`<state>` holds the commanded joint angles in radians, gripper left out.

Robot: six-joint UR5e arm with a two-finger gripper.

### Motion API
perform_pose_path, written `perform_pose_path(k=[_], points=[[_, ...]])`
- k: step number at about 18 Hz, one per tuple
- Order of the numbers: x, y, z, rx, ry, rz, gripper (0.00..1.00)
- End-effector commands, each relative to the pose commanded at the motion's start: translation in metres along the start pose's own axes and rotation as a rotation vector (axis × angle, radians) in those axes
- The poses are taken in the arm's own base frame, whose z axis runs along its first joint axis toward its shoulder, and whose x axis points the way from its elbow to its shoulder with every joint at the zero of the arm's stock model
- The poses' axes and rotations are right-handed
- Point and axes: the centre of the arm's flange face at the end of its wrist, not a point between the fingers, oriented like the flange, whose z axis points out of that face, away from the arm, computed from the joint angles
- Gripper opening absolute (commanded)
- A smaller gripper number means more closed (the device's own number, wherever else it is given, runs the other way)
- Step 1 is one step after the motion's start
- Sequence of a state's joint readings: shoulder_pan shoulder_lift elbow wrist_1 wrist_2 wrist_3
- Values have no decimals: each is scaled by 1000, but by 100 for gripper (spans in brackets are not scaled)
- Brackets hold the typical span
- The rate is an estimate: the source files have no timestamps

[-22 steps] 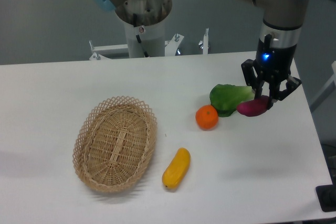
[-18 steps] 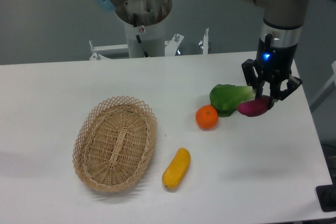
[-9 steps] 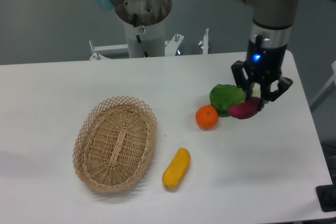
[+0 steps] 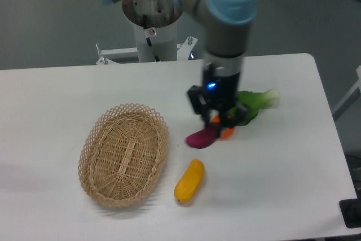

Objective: Place the sweet potato in the basket
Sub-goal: 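Lift the sweet potato and carry it over the wicker basket, then lower the sweet potato into the basket and open the gripper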

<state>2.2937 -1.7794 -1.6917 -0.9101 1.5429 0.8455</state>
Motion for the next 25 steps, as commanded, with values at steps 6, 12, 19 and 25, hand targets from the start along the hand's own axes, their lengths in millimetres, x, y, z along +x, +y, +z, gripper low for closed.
perform_pose_path(k=[6, 12, 19, 25], points=[[86, -29, 47, -98, -41, 106, 23], [126, -28, 99, -191, 9, 186, 23], [145, -31, 132, -241, 40, 248, 29], [139, -38, 116, -211, 14, 242, 100]])
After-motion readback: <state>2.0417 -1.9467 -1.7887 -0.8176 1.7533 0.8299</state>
